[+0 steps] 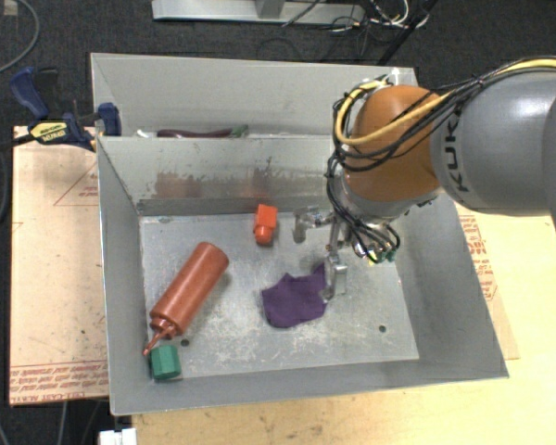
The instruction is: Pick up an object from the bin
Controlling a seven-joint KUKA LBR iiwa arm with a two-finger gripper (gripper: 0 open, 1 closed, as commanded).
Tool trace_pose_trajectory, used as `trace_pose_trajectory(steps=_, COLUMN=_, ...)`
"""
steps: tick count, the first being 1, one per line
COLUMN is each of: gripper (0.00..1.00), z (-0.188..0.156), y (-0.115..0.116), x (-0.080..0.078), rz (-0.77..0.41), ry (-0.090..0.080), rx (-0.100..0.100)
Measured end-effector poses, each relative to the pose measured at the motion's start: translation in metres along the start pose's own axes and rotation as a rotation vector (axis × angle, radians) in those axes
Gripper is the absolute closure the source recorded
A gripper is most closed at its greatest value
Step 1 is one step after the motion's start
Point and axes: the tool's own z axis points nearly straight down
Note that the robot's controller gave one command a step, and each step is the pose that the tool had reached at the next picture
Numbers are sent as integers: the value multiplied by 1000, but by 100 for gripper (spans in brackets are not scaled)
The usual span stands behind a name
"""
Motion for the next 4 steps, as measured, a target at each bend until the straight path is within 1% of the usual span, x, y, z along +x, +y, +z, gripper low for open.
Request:
trace_pose_trajectory(steps=1, gripper=0, z=34, y=7, x=12, rz=15, ry=3, rx=-2)
trace_pose_trajectory(steps=2, gripper=100, z=56, y=24, x=-1, rz=-496, ry=-4, rx=0)
trace_pose_trajectory(steps=3, gripper=100, z=59, y=26, x=-4, rz=-530, ry=-4, rx=0)
trace_pose_trajectory(steps=4, gripper=100, z=18, y=6, x=-2, rz=-707, ry=-9, rx=0)
